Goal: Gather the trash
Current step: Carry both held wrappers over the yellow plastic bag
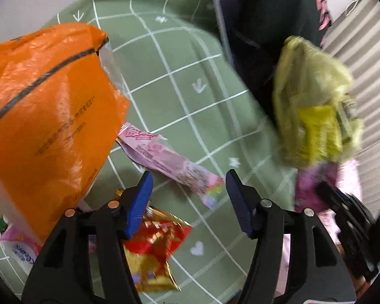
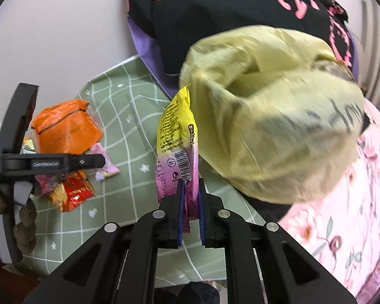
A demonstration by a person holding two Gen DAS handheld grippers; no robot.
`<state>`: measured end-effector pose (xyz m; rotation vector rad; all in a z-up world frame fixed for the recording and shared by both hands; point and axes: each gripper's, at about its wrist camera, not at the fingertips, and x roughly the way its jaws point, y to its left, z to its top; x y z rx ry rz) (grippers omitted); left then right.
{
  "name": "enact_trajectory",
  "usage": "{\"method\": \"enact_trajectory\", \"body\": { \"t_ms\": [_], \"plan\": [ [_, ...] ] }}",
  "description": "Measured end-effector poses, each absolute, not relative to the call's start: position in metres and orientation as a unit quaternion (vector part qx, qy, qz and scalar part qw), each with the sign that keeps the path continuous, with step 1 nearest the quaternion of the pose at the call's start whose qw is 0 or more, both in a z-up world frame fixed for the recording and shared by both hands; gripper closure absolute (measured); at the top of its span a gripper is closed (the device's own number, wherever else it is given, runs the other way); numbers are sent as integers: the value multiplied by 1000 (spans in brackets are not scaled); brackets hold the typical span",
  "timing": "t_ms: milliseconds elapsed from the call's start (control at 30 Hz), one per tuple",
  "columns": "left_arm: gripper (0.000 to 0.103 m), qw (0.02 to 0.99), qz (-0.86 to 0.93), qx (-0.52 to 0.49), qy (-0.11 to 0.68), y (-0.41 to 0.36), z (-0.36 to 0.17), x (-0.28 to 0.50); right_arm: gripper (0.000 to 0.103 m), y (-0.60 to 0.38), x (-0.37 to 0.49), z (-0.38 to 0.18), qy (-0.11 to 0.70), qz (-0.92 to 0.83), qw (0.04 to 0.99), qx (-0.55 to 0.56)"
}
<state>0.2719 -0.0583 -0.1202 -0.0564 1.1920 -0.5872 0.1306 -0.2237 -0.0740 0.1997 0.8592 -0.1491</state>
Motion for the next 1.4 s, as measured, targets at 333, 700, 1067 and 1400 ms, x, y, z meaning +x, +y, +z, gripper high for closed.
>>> {"method": "enact_trajectory", "body": {
  "t_ms": [333, 700, 1067, 1400],
  "plan": [
    [95, 803, -268, -32, 532, -57, -115, 260, 93, -219, 104, -76, 405, -89, 905, 96],
    [95, 846, -327, -18, 420, -58, -23, 235, 93, -226, 112, -17, 340, -66, 935, 81],
    [95, 789, -515, 36, 334, -160, 67, 227, 93, -307, 101, 76, 240, -152, 957, 56],
    [95, 716, -534, 196, 404, -299, 10, 253, 93, -378, 117, 70, 268, -176, 945, 67]
  ]
}}
